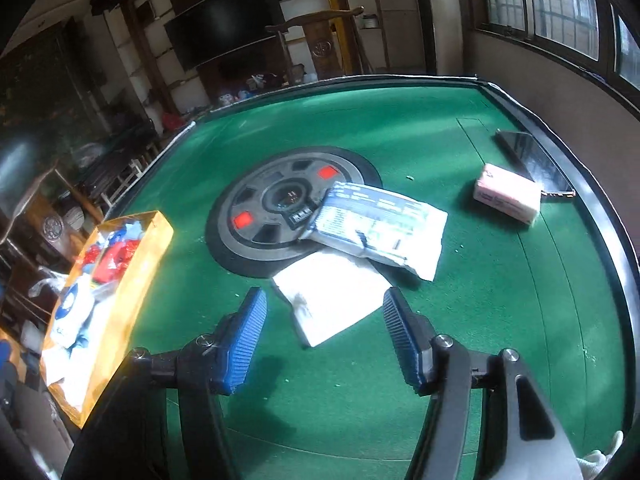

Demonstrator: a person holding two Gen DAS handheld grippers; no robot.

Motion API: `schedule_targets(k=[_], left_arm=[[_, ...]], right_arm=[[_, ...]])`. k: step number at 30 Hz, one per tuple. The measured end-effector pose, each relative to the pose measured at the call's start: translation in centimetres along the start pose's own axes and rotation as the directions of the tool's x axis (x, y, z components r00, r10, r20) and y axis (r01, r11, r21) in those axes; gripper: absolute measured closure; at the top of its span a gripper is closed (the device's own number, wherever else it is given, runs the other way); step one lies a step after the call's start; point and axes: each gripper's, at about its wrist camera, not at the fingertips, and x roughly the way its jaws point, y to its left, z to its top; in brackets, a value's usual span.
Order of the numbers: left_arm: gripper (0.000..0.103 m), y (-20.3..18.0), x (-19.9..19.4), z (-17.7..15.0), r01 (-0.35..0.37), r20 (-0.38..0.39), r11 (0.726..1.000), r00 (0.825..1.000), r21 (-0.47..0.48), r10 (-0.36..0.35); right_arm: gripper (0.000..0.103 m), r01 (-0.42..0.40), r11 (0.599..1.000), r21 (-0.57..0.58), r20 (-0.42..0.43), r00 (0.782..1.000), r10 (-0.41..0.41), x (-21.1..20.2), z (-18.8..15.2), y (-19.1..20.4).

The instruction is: Organize soft objects

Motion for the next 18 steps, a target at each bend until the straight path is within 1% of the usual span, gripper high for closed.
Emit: schedule_targets(k=[2,3,5,7,9,11,13,15,17,18], left_arm=[[0.019,-0.9,0.1,-0.3,0.018,-0.010,1.000,1.000,0.016,-0.018],[0.019,-1.2,0.2,-0.4,0.025,-0.021,1.000,0.999,0.014,-0.025],[0.019,-1.3,0.6,-0.7,0.045,-0.048,0.999,0.998,-0.001,-0.045],[0.019,-1.2,1.0,-0.8,0.025,-0.067,1.000,0.997,-0.004,-0.026],[0.019,-0.8,1.3,-0.8,-0.005,-0.077,1.000,0.997,-0.005,0.005],[0.019,0.3,1.0,-0.6,-0.039,-0.056,0.999,0.998,-0.028,0.038],[0.019,1.9,0.8,-0.5,-0.081,-0.043,0.995,0.996,-0.052,0.078],[0.019,3.5,1.2,-0.5,-0.103,-0.064,0.992,0.993,-0.079,0.098],[0.019,4.9,1.9,-1.1,-0.127,-0.095,0.986,0.989,-0.105,0.117],[0.019,5.4,2.1,-1.4,-0.137,-0.107,0.984,0.986,-0.116,0.125]], right_arm=[[0.047,0.047,0.999,0.005,-0.025,0.999,-0.047,0.7,-0.3,-1.2],[0.047,0.078,0.997,0.025,-0.034,0.996,-0.077,1.1,-0.4,-2.3],[0.047,0.117,0.986,0.118,-0.047,0.993,-0.112,2.0,0.1,-4.7],[0.047,0.108,0.969,0.223,-0.045,0.994,-0.100,2.9,1.0,-6.9],[0.047,0.098,0.958,0.268,-0.041,0.995,-0.090,4.0,2.1,-8.1],[0.047,0.100,0.956,0.277,-0.062,0.994,-0.087,5.3,2.7,-8.2],[0.047,0.086,0.956,0.279,-0.091,0.994,-0.063,6.3,2.4,-7.7],[0.047,0.057,0.964,0.261,-0.108,0.994,-0.029,6.7,1.7,-6.6],[0.047,0.057,0.977,0.206,-0.123,0.992,-0.032,6.8,0.8,-5.1],[0.047,0.036,0.982,0.183,-0.132,0.991,-0.012,6.9,0.4,-4.4]])
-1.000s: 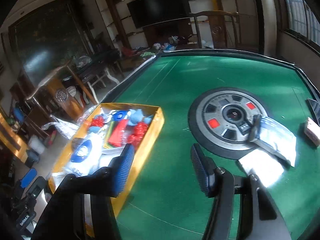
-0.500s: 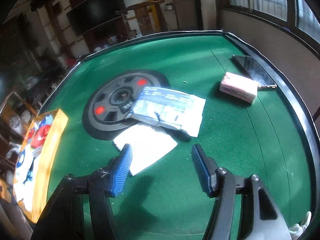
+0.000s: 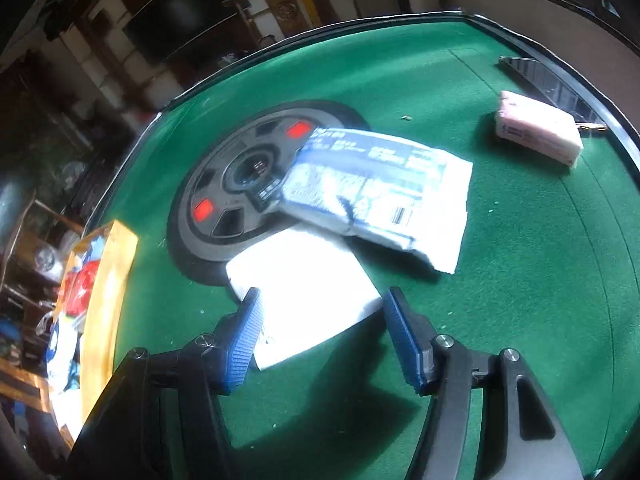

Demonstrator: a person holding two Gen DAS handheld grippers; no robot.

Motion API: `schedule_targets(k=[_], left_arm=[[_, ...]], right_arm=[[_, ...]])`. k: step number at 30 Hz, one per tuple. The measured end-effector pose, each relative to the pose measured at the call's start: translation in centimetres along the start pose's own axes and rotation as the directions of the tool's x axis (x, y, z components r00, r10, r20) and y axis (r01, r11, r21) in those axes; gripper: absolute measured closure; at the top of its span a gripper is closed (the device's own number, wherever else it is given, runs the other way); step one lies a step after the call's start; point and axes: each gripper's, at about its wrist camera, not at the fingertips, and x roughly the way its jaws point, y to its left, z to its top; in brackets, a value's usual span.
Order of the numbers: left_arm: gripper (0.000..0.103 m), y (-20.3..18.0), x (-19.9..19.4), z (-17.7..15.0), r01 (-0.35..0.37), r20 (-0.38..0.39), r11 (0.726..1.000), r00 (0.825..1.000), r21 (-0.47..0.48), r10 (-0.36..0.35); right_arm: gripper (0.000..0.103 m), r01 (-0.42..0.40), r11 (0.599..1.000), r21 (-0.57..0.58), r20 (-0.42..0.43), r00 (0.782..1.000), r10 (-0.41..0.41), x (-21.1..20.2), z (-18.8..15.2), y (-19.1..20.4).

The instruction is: Organize soft objects

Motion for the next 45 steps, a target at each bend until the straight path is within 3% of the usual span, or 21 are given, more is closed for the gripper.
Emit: schedule_targets(k=[3,5,9,14,17,21,22,26,31,35,37,39,41,43,45], left_arm=[[0.019,1.2,0.4,-0.6,-0.027,-0.014,0.999,1.000,-0.024,0.027],[0.019,1.6,0.6,-0.8,-0.054,-0.024,0.999,0.998,-0.011,0.053],[0.019,2.4,0.8,-1.5,-0.117,-0.079,0.992,0.990,0.046,0.120],[0.019,3.8,0.2,-2.0,-0.185,-0.103,0.979,0.976,0.081,0.193],[0.019,4.7,1.5,-1.3,-0.256,-0.127,0.962,0.955,0.096,0.267],[0.019,6.6,4.5,1.4,-0.374,-0.142,0.921,0.911,0.111,0.387],[0.019,6.8,5.9,1.8,-0.403,-0.165,0.904,0.891,0.142,0.423],[0.019,6.1,10.1,2.3,-0.402,-0.233,0.883,0.859,0.242,0.455],[0.018,3.6,11.5,1.8,-0.326,-0.245,0.890,0.879,0.318,0.410],[0.019,3.7,10.6,2.2,-0.278,-0.249,0.916,0.902,0.288,0.352],[0.019,4.4,9.0,2.7,-0.274,-0.196,0.933,0.927,0.234,0.321],[0.019,5.4,6.7,3.6,-0.285,-0.095,0.945,0.949,0.159,0.302],[0.019,6.1,2.9,4.2,-0.307,0.066,0.949,0.951,0.071,0.302],[0.016,6.0,-1.4,4.2,-0.334,0.236,0.943,0.916,0.000,0.324],[0.000,5.2,-4.9,3.5,-0.353,0.370,0.935,0.865,-0.033,0.340]], right_arm=[[0.047,-0.084,0.994,-0.073,-0.031,0.996,0.082,0.0,-1.1,1.6],[0.047,-0.139,0.987,-0.077,-0.005,0.990,0.139,-0.7,-1.5,1.6],[0.047,-0.105,0.993,-0.060,0.077,0.991,0.110,-2.1,-1.4,0.4],[0.047,-0.109,0.994,-0.030,0.089,0.990,0.112,-2.3,-1.3,-0.3],[0.047,-0.111,0.993,-0.039,0.097,0.989,0.115,-2.5,-1.2,-0.1],[0.047,-0.109,0.993,-0.045,0.095,0.989,0.113,-2.3,-1.4,0.2],[0.047,-0.104,0.994,-0.045,0.093,0.990,0.108,-2.2,-1.4,0.2],[0.047,-0.088,0.994,-0.058,0.094,0.991,0.093,-2.0,-1.5,0.6],[0.046,-0.057,0.994,-0.098,0.114,0.991,0.068,-2.2,-1.7,1.2],[0.046,-0.042,0.992,-0.116,0.102,0.993,0.054,-1.7,-1.8,1.4],[0.046,-0.038,0.992,-0.124,0.099,0.994,0.051,-1.6,-1.9,1.5],[0.046,-0.031,0.991,-0.130,0.108,0.993,0.046,-1.9,-2.0,1.6],[0.046,-0.021,0.990,-0.140,0.122,0.992,0.038,-2.1,-2.1,1.8],[0.046,-0.020,0.988,-0.155,0.134,0.990,0.041,-2.3,-2.2,2.0],[0.046,-0.009,0.984,-0.177,0.150,0.988,0.036,-2.6,-2.3,2.4]])
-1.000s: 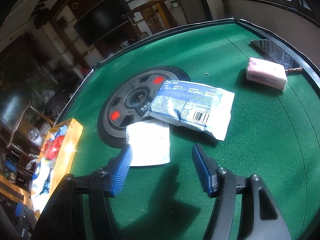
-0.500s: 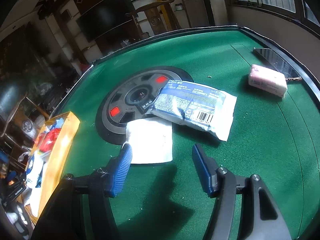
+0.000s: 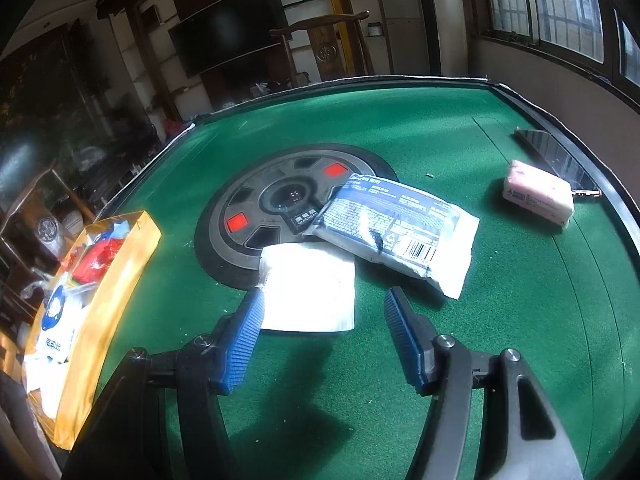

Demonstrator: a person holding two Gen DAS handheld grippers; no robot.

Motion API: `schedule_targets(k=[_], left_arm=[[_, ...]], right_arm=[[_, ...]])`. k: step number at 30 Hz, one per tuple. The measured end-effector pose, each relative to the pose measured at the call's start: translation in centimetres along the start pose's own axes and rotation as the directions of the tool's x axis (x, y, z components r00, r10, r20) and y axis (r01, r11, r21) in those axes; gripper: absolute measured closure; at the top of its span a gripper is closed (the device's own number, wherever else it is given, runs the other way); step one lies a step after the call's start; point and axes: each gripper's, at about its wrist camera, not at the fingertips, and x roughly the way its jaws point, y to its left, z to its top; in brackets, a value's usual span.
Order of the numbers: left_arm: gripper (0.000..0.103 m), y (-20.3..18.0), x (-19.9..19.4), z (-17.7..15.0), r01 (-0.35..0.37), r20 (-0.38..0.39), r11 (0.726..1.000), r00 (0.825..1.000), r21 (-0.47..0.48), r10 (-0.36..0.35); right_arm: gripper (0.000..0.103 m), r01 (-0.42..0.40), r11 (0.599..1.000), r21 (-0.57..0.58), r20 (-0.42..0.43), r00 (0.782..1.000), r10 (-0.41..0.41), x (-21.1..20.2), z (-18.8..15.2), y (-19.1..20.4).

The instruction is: Organize soft objects

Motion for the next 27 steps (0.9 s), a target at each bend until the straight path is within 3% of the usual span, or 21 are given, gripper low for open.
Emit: schedule_targets(k=[1,3,5,8,12,16,21,27], left_arm=[[0.000,-0.1,-1.4,0.1,-0.019,0.043,1.000,0.999,-0.005,0.019],[0.000,-0.5,-2.6,0.3,-0.039,0.057,0.999,0.998,-0.005,0.039],[0.000,-1.0,-2.6,0.4,0.029,0.014,1.000,0.999,-0.009,-0.029],[0.000,-1.0,-1.4,0.1,0.062,-0.094,0.997,0.993,-0.052,-0.067],[0.000,-1.1,0.2,-0.2,0.047,-0.213,0.993,0.974,-0.112,-0.071],[0.000,-0.7,1.0,-1.2,-0.003,-0.290,0.990,0.956,-0.143,-0.039],[0.000,0.5,2.3,-3.5,-0.035,-0.384,0.983,0.923,-0.180,-0.037],[0.000,1.4,2.6,-4.7,-0.052,-0.411,0.980,0.911,-0.192,-0.032]], right_arm=[[0.046,0.002,1.000,-0.017,0.011,1.000,-0.002,-0.2,0.0,0.3],[0.046,0.017,0.998,-0.063,0.044,0.999,-0.014,-0.7,-0.2,1.3],[0.046,0.045,0.991,-0.127,0.081,0.996,-0.035,-1.2,-0.5,2.7],[0.046,0.098,0.972,-0.214,0.106,0.991,-0.077,-1.9,-1.3,5.4],[0.039,-0.062,0.971,-0.232,0.051,0.996,0.075,-4.3,-3.6,9.1],[0.039,-0.157,0.928,-0.338,0.001,0.986,0.167,-6.4,-6.8,14.2],[0.038,-0.164,0.853,-0.495,0.000,0.982,0.189,-8.0,-10.2,19.3],[0.038,-0.137,0.814,-0.564,-0.015,0.988,0.155,-7.6,-11.8,22.2]])
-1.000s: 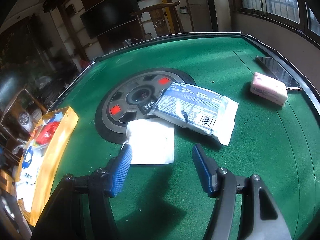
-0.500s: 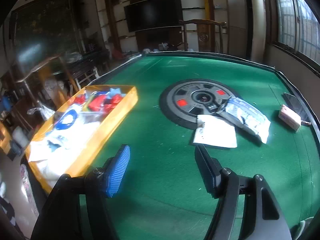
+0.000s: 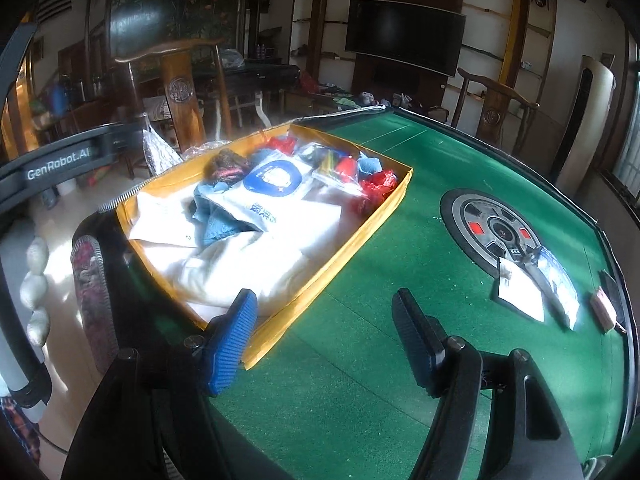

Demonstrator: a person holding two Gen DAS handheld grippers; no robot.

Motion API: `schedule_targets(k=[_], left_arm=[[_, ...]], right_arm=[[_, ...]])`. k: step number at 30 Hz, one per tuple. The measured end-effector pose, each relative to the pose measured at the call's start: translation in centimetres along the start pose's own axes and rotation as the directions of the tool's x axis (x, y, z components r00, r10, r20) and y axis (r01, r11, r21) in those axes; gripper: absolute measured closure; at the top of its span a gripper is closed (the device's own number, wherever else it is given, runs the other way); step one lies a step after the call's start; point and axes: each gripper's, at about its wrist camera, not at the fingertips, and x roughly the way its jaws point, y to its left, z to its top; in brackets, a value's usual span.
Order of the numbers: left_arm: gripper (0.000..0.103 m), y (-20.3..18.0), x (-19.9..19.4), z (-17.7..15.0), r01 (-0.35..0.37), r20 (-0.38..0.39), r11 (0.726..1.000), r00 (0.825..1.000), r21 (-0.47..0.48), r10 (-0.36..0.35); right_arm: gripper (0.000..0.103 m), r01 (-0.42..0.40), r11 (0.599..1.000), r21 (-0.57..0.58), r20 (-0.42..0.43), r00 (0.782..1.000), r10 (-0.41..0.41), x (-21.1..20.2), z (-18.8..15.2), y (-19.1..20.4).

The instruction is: Organize soft objects

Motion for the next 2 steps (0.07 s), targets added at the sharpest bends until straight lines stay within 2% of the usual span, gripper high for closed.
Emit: schedule_targets(k=[2], left_arm=[[0.000,0.30,0.23,-0.10,0.003,-0.005,1.000,1.000,-0.002,-0.003]], right_arm=[[0.038,0.005,1.000,-0.010,-0.013,1.000,-0.006,0.26,0.18,0.34]])
